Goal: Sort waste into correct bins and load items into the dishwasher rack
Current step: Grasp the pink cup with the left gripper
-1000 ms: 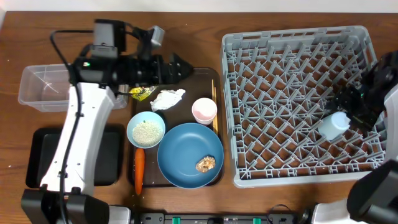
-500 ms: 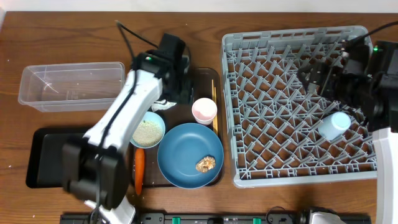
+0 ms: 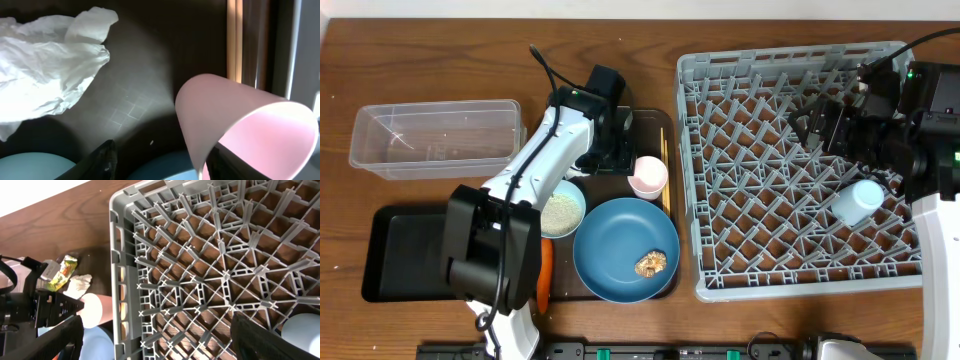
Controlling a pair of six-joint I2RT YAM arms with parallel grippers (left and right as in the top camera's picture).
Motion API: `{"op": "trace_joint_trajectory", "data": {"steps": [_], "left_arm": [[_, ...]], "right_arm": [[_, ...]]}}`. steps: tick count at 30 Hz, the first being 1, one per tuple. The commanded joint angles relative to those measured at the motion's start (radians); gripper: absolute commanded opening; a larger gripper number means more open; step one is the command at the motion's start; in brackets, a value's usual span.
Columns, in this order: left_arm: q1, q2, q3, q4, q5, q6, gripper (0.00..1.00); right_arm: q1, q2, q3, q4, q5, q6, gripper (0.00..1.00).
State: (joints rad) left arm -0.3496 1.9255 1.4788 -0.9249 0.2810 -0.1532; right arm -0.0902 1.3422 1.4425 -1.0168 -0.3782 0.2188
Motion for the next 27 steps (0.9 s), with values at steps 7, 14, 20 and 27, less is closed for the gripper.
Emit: {"op": "trace_joint_trajectory", "data": {"steps": [7, 14, 20, 27], "left_arm": [[-0.027, 0.023, -0.045, 0.044, 0.003, 0.002, 0.54], [-0.072, 0.023, -0.073, 0.066, 0.003, 0.002, 0.26], [-0.06, -0.011, -0.004, -0.024, 0.015, 0.002, 0.06], [0.002, -0.161, 0.13, -0.089, 0.143, 0.013, 0.06]], "right_arm": [[0.009, 0.006, 0.008, 0.003, -0.01, -0.01, 0.87], [0.009, 0.006, 0.008, -0.001, -0.01, -0.011, 0.87], [0.008, 0.006, 0.008, -0.006, -0.007, -0.011, 0.88], [0.009, 0.006, 0.008, -0.008, -0.042, -0.058, 0.88]]}}
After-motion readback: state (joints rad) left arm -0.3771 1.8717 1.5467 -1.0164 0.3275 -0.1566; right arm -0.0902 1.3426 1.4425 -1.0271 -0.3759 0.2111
